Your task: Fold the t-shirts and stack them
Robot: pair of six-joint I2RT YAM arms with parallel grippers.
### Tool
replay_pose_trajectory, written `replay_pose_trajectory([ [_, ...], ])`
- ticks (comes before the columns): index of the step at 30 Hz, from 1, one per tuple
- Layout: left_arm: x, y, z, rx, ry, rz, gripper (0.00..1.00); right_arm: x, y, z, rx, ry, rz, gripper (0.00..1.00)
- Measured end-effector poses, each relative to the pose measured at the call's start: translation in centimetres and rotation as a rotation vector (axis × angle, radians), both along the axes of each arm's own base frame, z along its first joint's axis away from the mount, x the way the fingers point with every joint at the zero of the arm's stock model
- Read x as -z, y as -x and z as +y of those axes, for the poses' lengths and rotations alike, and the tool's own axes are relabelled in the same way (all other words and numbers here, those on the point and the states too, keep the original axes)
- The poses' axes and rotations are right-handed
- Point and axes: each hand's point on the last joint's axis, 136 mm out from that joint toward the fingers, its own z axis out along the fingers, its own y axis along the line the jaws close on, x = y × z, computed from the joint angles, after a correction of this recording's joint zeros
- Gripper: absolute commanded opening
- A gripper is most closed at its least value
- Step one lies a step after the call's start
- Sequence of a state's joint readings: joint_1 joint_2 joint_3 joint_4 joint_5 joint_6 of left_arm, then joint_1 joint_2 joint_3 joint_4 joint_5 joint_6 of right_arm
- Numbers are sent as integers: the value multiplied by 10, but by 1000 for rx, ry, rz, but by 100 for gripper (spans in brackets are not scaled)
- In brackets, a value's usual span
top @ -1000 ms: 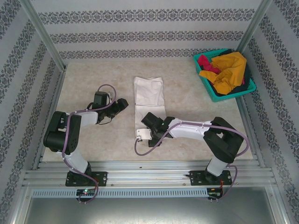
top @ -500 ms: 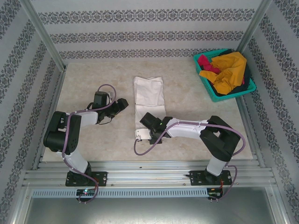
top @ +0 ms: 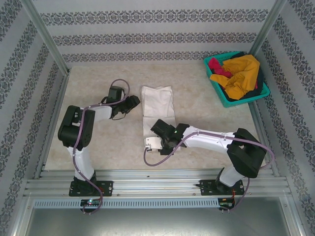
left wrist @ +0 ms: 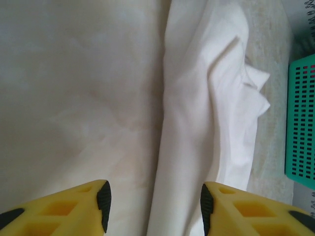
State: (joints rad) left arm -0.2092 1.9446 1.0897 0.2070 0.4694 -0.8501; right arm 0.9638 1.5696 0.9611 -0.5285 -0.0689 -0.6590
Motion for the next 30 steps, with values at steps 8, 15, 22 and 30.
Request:
replay_pose_trajectory([
  [8,16,-29,-21,12,43,34,35,3,7,-5,28,14,32,0],
  [15,24,-32,-30,22,74,65,6,0,7,-6,29,8,29,0],
  [22,27,-28,-36,53,95,77,0,-6,16,-12,43,8,64,0],
  [30,33,0,-34,96,101,85,0,-46,28,-14,38,-23,72,0],
])
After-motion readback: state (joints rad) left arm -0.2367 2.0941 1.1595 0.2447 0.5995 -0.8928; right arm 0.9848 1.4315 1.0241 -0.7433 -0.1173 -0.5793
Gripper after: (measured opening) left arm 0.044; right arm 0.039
